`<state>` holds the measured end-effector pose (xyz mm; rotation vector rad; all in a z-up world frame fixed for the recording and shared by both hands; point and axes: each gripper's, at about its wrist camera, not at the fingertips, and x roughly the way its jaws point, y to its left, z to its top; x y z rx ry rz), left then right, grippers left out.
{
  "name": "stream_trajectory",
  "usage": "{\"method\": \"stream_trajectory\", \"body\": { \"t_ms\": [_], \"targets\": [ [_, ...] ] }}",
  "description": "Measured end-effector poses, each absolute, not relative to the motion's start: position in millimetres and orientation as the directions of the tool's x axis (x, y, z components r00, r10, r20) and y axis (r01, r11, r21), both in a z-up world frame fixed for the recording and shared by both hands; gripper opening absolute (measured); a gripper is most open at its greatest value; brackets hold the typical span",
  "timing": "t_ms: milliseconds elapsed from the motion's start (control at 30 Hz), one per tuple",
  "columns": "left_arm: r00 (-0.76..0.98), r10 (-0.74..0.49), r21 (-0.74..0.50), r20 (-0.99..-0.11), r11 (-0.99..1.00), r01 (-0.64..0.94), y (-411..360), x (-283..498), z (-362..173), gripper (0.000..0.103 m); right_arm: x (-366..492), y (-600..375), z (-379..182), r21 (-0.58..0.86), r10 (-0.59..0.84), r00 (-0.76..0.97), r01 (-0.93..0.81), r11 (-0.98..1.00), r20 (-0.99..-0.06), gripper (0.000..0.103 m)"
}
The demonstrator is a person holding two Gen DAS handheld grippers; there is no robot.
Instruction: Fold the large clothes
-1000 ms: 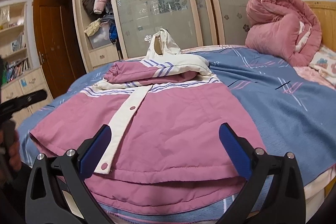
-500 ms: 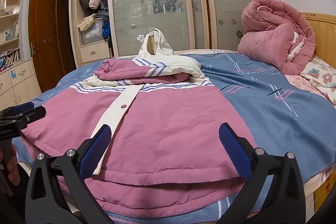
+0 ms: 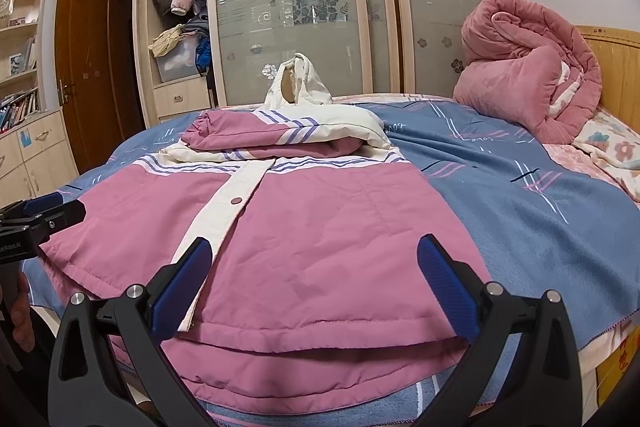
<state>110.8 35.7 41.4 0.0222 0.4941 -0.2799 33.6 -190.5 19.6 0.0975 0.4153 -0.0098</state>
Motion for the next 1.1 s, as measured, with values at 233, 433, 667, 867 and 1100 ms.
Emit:
{"method": "stream_trajectory", "body": {
  "t_ms": [233, 433, 667, 867, 1100],
  "targets": [
    [0.847, -0.253, -0.037, -0.467, 0.963, 0.267, 34.7, 110.6, 40.6, 0.101, 31.8, -192.1, 19.9, 0.104, 0.018, 0.917, 0.025, 0.994, -0.399, 0.102],
    [0.822, -0.302, -0.098, -0.484, 0.951, 0.292, 27.9, 136.2, 69.0, 0.101, 32.1, -195.4, 19.9, 0.127, 0.021, 0.921, 0.031, 0.991, -0.390, 0.102],
    [0.862, -0.347, -0.024, -0.370, 0.931, 0.365, -9.7, 196.1, 148.3, 0.101, 52.1, -199.3, 27.8, 0.174, 0.032, 0.896, 0.051, 0.983, -0.444, 0.102],
    [0.887, -0.294, -0.022, -0.355, 0.951, 0.307, 0.9, 237.3, 89.0, 0.101, 97.3, -179.1, 79.8, 0.032, -0.014, 0.887, 0.032, 0.999, -0.461, 0.102],
    [0.859, -0.334, -0.086, -0.388, 0.941, 0.327, 11.6, 267.5, 87.9, 0.101, 214.8, -163.8, 149.0, 0.108, 0.106, 0.888, -0.064, 0.992, -0.448, 0.102]
  ]
}}
